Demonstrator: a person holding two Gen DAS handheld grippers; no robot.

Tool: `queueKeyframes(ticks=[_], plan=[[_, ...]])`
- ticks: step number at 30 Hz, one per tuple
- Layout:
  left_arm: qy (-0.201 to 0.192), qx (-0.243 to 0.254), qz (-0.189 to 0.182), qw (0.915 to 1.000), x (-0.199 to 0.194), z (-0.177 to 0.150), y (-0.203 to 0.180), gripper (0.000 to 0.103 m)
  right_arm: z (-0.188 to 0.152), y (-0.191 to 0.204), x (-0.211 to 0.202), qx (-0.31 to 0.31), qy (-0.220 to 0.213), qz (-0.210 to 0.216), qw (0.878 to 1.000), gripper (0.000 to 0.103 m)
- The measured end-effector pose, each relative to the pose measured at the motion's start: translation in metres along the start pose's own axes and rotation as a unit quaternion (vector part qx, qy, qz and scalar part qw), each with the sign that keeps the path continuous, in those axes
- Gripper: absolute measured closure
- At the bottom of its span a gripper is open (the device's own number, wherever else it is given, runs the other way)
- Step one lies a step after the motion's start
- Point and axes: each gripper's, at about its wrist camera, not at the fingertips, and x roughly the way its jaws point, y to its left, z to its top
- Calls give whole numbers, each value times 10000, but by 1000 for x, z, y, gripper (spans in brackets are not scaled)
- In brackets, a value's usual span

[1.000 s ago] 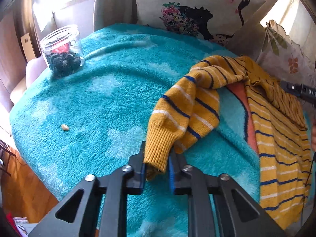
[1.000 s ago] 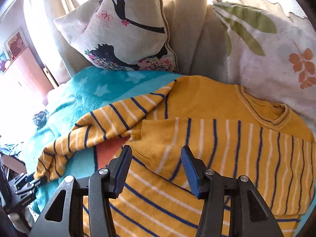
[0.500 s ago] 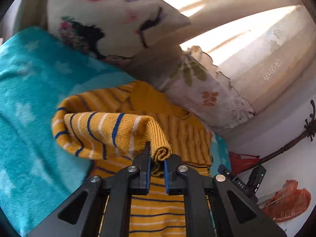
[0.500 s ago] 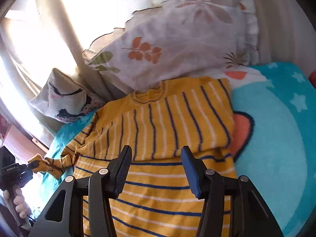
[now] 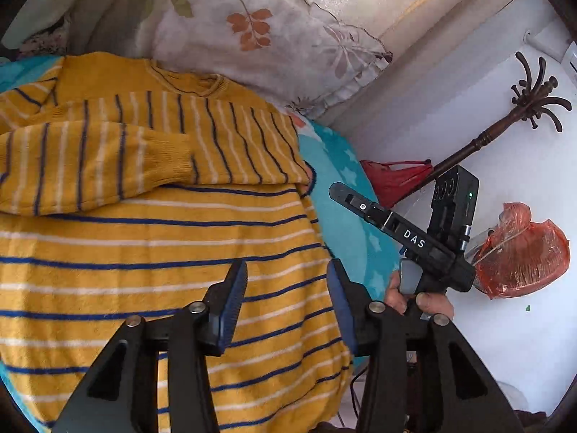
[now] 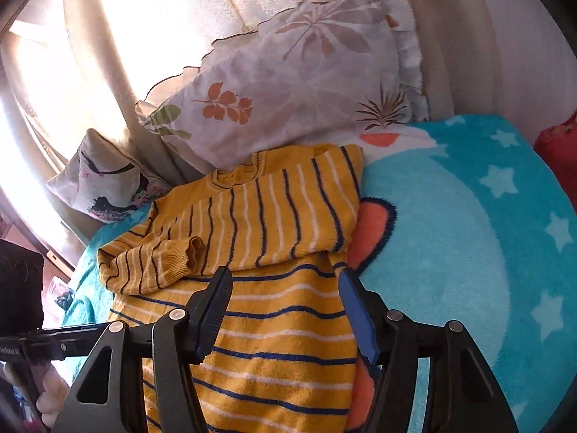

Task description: Fold small clothes

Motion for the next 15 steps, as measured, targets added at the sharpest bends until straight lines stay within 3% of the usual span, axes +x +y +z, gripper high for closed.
queueKeyframes(ticks=[2, 5, 9, 15], plan=[[-326, -129, 272, 9990, -30, -8, 16, 47, 3, 18, 15, -116, 164, 253, 9995, 37], [-813, -539, 457, 9942, -75, -22, 44, 43, 7, 46, 43, -266, 443, 576, 9970, 37], [-1394, -996, 573, 9835, -122, -38, 74, 40, 13, 77, 94, -344, 914, 707, 9927, 37], [-1797, -1459, 575, 9712, -154, -47, 107, 39, 17, 108, 162, -468, 1358, 285, 9892, 40]])
